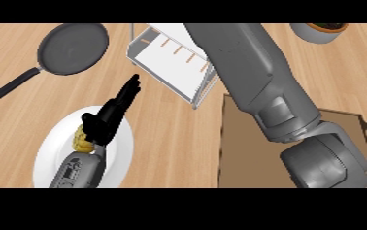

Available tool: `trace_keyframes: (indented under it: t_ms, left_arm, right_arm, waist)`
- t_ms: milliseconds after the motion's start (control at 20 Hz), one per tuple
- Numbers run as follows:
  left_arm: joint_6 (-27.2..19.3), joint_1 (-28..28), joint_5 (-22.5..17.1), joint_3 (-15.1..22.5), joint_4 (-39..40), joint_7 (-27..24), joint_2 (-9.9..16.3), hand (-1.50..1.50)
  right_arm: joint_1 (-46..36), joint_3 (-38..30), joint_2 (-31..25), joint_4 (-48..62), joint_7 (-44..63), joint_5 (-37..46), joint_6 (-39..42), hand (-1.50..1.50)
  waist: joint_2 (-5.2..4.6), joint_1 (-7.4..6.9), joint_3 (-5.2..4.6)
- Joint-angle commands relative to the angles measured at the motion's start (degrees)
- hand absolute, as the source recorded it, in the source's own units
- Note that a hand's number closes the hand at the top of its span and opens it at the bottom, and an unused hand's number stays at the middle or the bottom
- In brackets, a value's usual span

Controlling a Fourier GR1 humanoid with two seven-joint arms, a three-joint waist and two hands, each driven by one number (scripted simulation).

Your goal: Pick the tomato from the tray and place it in the tiered basket

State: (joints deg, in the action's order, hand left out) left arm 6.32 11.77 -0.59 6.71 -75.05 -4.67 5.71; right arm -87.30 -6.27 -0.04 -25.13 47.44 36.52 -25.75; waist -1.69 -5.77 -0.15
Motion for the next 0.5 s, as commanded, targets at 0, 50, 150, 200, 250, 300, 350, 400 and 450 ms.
trace_keyframes:
  t_ms: [0,50,150,200,250,300,350,400,450]
  left_arm:
    - [-0.04,0.78,0.19,0.52,0.44,0.31,-0.82,0.0]
    - [0.0,-0.23,0.66,1.06,-1.91,0.75,-0.19,0.0]
    - [0.71,-0.01,-0.31,-0.24,1.81,-0.75,-0.28,0.0]
    - [-0.34,-1.3,0.38,0.92,-0.04,-0.98,-1.44,0.0]
    - [0.31,-1.04,-0.11,0.02,-1.12,0.14,0.02,0.0]
    - [-0.07,-1.16,-0.18,-0.41,0.09,-1.04,-0.42,0.0]
    - [1.36,-2.13,-0.43,0.58,-2.52,0.51,0.34,0.0]
    - [-0.48,-0.77,0.49,0.12,-2.0,1.4,-0.05,0.0]
    - [1.33,0.81,-0.95,-1.29,0.74,0.05,0.62,0.0]
  right_arm:
    - [-0.89,-4.94,0.04,2.02,2.43,-8.42,-4.42,1.5]
    - [-1.73,-6.37,0.04,3.12,3.27,-9.21,-4.48,1.5]
    - [-1.31,-6.33,0.04,4.14,1.23,-13.87,-4.85,-1.5]
    - [-1.48,-6.64,0.04,5.11,0.59,-14.1,-7.22,-1.5]
    - [-2.68,-7.53,0.04,4.64,-0.46,-15.26,-7.35,-1.5]
    - [-2.78,-7.81,0.04,4.74,-2.24,-16.43,-7.87,-1.5]
    - [-1.17,-7.6,0.04,5.25,-4.6,-16.91,-11.24,-1.5]
    - [-2.29,-6.73,0.03,6.05,-4.43,-17.46,-12.56,-1.5]
    - [-2.46,-6.1,0.04,6.59,-5.75,-17.73,-14.89,-1.5]
  waist:
    - [0.11,-0.59,0.03]
    - [0.19,-0.92,0.05]
    - [0.23,-0.48,0.0]
    - [0.25,-0.75,0.01]
    - [0.4,-0.32,0.04]
    - [0.35,0.09,0.03]
    - [0.35,-0.68,0.05]
    - [0.52,-0.04,0.04]
    - [0.26,-0.04,-0.01]
